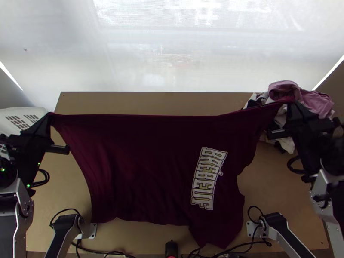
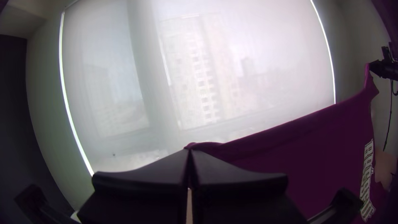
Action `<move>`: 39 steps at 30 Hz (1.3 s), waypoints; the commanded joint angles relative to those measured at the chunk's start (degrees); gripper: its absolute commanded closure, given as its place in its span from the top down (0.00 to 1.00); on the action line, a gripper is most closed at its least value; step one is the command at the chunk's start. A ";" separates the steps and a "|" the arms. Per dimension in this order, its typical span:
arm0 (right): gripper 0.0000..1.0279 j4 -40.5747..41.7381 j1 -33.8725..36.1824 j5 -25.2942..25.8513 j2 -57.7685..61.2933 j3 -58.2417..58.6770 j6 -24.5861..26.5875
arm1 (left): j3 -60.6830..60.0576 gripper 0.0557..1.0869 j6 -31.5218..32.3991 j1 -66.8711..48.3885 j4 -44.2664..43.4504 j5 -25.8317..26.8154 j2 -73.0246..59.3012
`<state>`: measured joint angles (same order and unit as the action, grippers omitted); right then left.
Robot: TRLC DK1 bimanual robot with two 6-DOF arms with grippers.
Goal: Fold the t-shirt
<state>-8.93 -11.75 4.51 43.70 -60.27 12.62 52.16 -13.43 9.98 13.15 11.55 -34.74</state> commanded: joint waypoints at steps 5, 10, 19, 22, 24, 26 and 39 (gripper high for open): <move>0.03 13.59 -2.40 0.06 19.49 2.88 -1.28 | -2.59 0.03 3.15 -6.29 -17.37 -5.14 -21.51; 0.03 17.01 -2.93 0.06 28.54 0.42 -1.28 | -1.71 0.03 4.99 -7.08 -22.73 -6.37 -31.35; 0.03 22.99 -2.14 0.06 44.63 -5.56 -0.67 | 3.39 0.03 6.14 -6.64 -29.06 -7.07 -48.75; 0.03 24.13 -1.87 0.06 49.55 -7.93 -0.67 | 6.55 0.03 6.58 -6.37 -30.02 -7.51 -54.47; 0.03 24.40 -1.70 0.06 52.80 -9.87 -0.76 | 8.75 0.03 6.66 -6.29 -30.37 -7.60 -57.72; 0.03 24.84 -1.44 0.06 55.70 -11.80 -0.76 | 10.94 0.03 6.84 -6.20 -30.46 -7.68 -60.71; 0.03 24.92 -0.38 1.11 72.93 -26.65 -1.02 | 21.05 0.03 6.75 -5.67 -31.34 -7.95 -75.21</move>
<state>15.81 -12.40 4.82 108.18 -79.66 11.79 68.60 -6.63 4.12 -17.76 3.77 -102.80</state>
